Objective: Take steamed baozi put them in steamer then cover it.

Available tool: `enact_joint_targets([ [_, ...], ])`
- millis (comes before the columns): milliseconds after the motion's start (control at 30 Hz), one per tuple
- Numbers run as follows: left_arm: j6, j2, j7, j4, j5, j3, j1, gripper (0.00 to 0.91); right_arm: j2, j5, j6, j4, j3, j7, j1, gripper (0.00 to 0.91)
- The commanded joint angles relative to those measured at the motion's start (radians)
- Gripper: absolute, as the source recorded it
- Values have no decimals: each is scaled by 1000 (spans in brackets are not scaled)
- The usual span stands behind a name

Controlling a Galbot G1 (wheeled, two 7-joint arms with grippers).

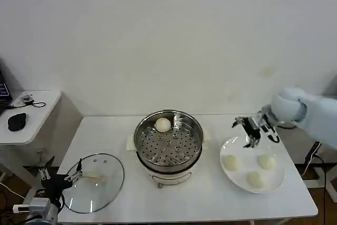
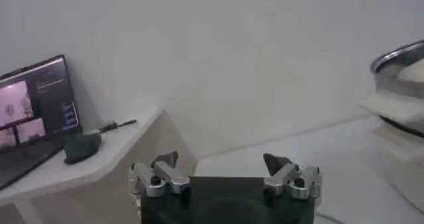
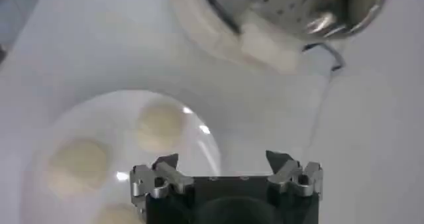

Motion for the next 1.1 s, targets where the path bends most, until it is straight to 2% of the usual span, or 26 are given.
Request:
enact_joint_targets([
  [33, 0, 5, 1, 2, 0, -1, -4, 907, -34, -20, -55, -37, 96, 2, -198, 907],
  [233, -1, -5, 1, 0, 4, -7, 5, 907, 19, -37, -50, -111, 189, 2, -296, 907],
  [667, 1, -9, 1, 3, 4, -17, 8, 907, 110, -51, -42, -173, 225, 14, -356, 907],
  [800, 1, -8, 1, 7, 4, -17, 5, 907, 146, -82, -35, -211, 244, 21, -377, 907],
  [1100, 1, -8, 1, 10, 4, -24, 7, 907, 180, -100, -45, -241, 252, 22, -384, 776],
])
